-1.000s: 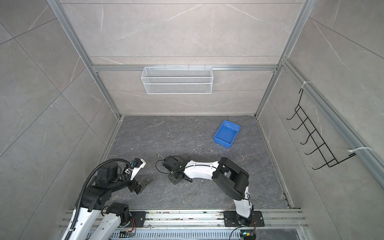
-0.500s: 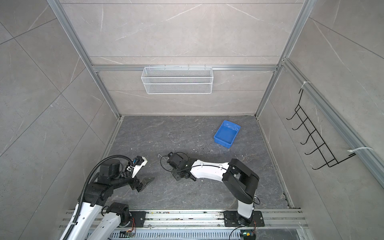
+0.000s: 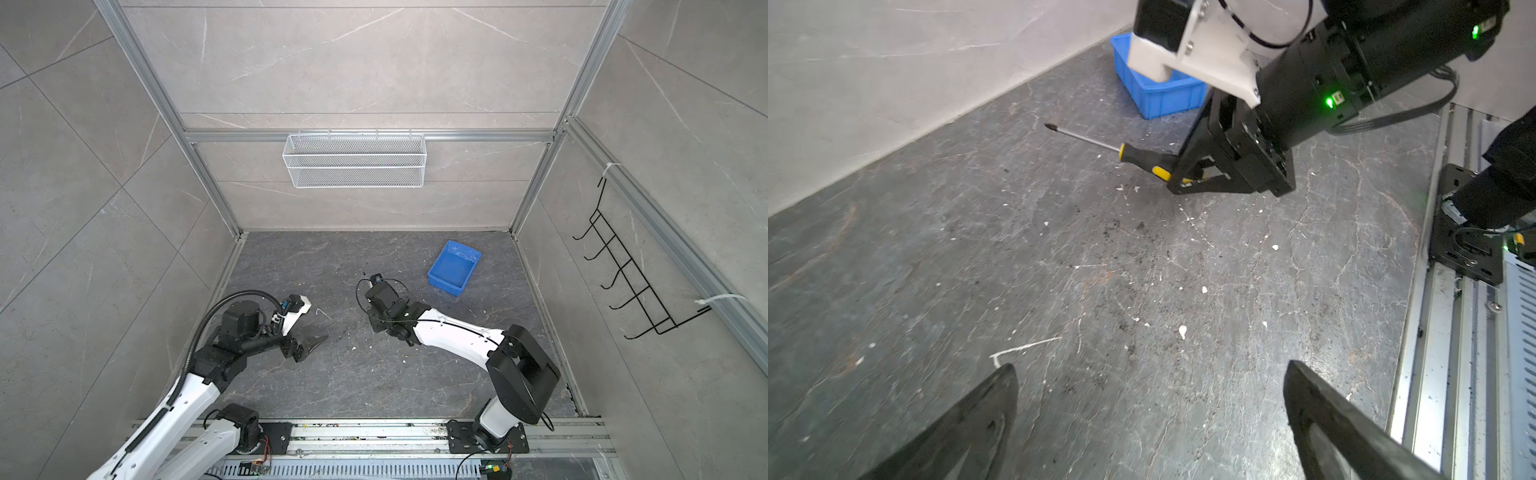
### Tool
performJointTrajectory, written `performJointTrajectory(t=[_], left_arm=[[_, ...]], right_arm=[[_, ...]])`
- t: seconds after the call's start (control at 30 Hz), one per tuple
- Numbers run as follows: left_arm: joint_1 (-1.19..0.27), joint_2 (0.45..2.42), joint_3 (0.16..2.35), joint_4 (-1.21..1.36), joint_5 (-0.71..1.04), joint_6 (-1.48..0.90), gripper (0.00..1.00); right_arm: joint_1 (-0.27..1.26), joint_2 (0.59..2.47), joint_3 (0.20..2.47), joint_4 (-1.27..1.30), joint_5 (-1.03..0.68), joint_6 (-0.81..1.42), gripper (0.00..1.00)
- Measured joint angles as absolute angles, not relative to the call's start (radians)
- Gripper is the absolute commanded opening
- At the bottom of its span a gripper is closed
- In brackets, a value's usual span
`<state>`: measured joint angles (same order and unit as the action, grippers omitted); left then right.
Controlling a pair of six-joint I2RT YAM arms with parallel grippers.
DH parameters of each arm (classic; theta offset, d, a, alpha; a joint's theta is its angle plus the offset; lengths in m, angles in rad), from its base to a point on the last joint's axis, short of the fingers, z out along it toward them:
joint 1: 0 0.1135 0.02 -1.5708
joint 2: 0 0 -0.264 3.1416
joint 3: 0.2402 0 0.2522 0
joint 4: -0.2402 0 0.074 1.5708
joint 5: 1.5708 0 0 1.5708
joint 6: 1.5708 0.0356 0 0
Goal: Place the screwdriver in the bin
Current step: 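Lift the screwdriver with the right gripper and carry it over the blue bin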
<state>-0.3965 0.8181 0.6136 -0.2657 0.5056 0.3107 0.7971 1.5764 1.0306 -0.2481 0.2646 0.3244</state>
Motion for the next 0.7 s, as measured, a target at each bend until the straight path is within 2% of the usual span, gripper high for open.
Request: performJointTrajectory(t=[0.33, 0.7], left_arm=[[-0.607, 1.141, 0.611, 0.1, 0.382, 0.253, 1.0], [-0.704, 1.462, 0.744, 0.352, 0.295, 0.25, 1.0]], right_arm=[[0.657, 1.497, 0.985, -0.231, 0.294, 0.429, 0.0], [0.473, 1.505, 0.985, -0.193, 0.285, 0.506, 0.0]])
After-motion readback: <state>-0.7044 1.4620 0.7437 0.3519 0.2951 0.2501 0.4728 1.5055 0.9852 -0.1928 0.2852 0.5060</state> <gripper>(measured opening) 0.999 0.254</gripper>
